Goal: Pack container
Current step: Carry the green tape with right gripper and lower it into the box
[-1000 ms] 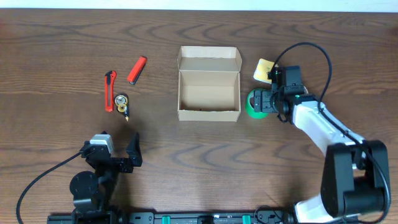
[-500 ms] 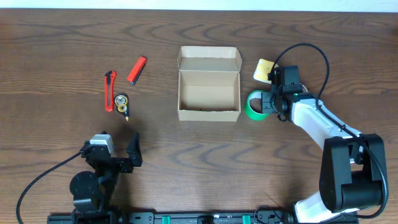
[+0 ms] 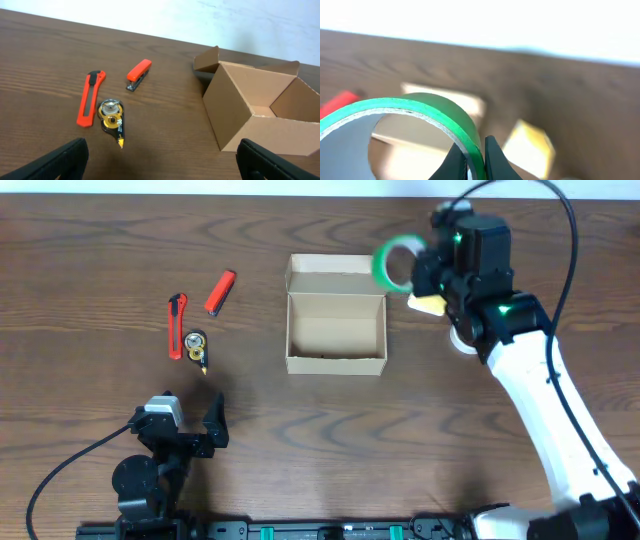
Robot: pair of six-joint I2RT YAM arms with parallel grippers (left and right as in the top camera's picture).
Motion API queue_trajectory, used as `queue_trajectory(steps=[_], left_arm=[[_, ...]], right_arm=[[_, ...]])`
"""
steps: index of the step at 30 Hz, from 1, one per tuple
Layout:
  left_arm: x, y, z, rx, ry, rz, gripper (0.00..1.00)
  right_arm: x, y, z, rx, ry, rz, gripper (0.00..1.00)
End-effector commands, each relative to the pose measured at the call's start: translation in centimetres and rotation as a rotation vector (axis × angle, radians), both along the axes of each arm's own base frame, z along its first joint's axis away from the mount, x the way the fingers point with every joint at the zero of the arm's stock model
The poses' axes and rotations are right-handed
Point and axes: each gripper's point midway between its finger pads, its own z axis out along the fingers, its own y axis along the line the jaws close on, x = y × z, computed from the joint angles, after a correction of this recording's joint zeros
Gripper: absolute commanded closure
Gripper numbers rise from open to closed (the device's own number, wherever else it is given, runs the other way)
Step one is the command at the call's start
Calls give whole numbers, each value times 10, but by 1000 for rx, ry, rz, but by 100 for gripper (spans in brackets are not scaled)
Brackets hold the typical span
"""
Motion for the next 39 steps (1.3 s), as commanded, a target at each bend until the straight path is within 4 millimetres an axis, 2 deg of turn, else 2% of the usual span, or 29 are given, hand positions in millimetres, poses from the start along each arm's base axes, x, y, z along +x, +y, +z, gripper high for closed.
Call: queue_trajectory(steps=[1,5,7,11,14,18,21,30,33,39], left_arm=[[1,3,-11,11,20,14,5],[1,3,-11,11,20,14,5],[1,3,-11,11,20,14,5],[1,3,-11,11,20,14,5],[1,3,-11,11,20,14,4],[1,3,-11,11,20,14,5],[1,3,-11,11,20,14,5],[1,3,-11,11,20,14,5],[1,3,-11,11,20,14,5],[1,3,-11,11,20,13,4]], right_arm=[[-4,46,-3,18,7,97,99],[-11,95,-33,33,80,170,99],[-17,118,-59,21,138,202,99],[-20,136,-100,13,230,166,99],[-19,137,-124,-13,270,119,99],[-18,134,-145,-36,306,64,99],[-19,133,-152,-43,326,56,99],[-25,112,-173,-103,386,-50,99],[-25,116,-183,-96,405,-40,99],[-19,123,-185,-83,383,-33,99]])
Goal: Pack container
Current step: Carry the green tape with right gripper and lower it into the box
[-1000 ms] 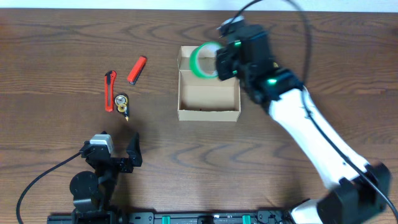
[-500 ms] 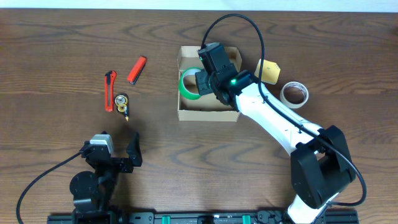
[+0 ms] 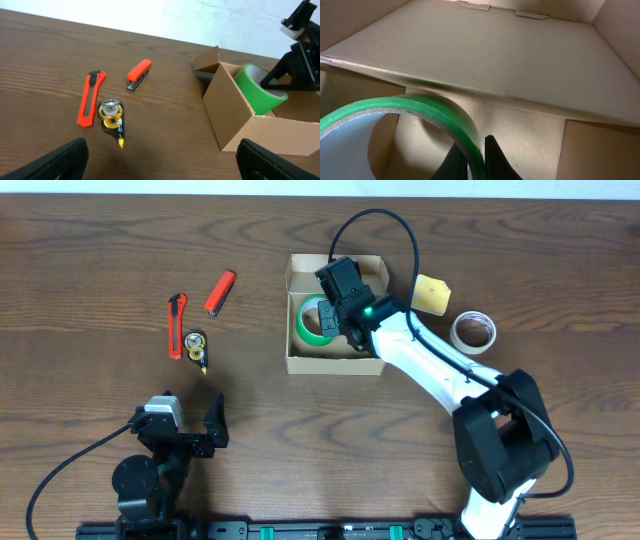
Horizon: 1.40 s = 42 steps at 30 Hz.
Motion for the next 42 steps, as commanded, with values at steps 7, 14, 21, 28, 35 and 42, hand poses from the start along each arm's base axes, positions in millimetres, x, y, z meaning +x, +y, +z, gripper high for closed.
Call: queue_trajectory(steps=[7,14,21,28,35,42], left_arm=[[1,3,-11,11,20,14,5],[1,3,-11,11,20,14,5],[1,3,-11,11,20,14,5],[1,3,-11,11,20,14,4],[1,3,-11,11,20,14,5],[1,3,-11,11,20,14,5]], right_arm=[[3,7,-4,9,-15,-12,85],[-1,14,-5,39,10,13,60],[-14,19,16,92,33,53,59],[-45,-16,61,60,62,5,58],[-63,-71,58,40,186,-213,44],[-64,-79,29,54,275,-312,39]])
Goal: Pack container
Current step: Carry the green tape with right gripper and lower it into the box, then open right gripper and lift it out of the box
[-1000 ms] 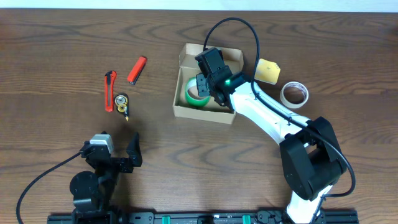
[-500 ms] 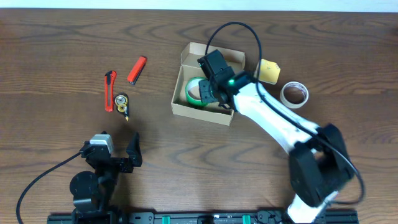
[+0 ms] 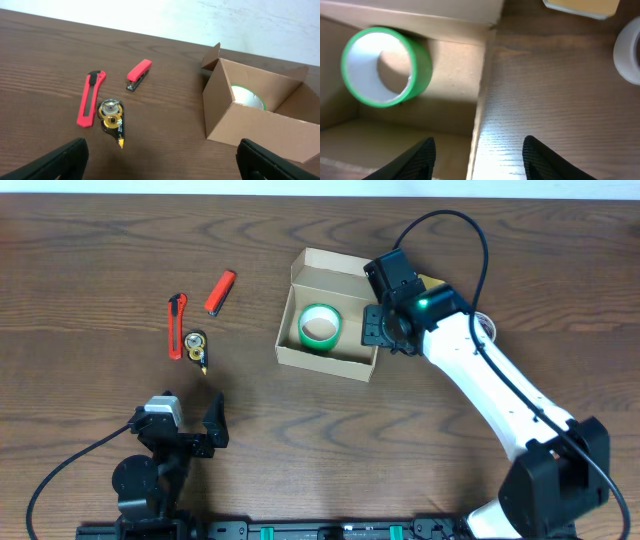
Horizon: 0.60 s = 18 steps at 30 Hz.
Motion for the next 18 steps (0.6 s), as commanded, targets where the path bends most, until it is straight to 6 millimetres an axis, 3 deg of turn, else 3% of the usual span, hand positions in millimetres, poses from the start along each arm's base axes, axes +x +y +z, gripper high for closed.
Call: queue_trajectory(steps=[1,6,9,13,18], left_arm=[[1,3,-11,11,20,14,5],[1,3,-11,11,20,14,5],[1,3,-11,11,20,14,5],[1,3,-11,11,20,14,5],[1,3,-11,11,20,13,5]], right_arm=[[1,2,-18,21,40,-60,40],[0,3,-38,5,90,-71,45],[1,1,-48,-16,107,-70,58],[8,-1,-49,-46,76,-45,74],[14,-2,-47,-59,53,-18,80]])
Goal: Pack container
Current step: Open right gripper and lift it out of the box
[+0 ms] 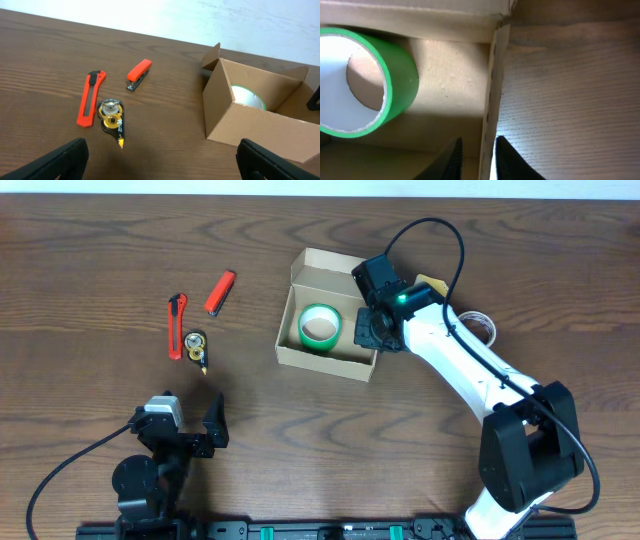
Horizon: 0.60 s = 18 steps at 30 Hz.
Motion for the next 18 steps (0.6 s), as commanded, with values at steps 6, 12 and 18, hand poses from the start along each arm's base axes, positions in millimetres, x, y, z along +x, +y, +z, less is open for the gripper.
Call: queue_trajectory(steps=[6,12,18], left_arm=[[1,3,-11,11,20,13,5],[1,3,-11,11,20,14,5],[1,3,-11,11,20,14,5]], right_arm=[[5,-16,-1,-84,-16,62,89],[7,-20,-1,-96,-16,90,94],[7,-22,-1,-117,-15,152,94]])
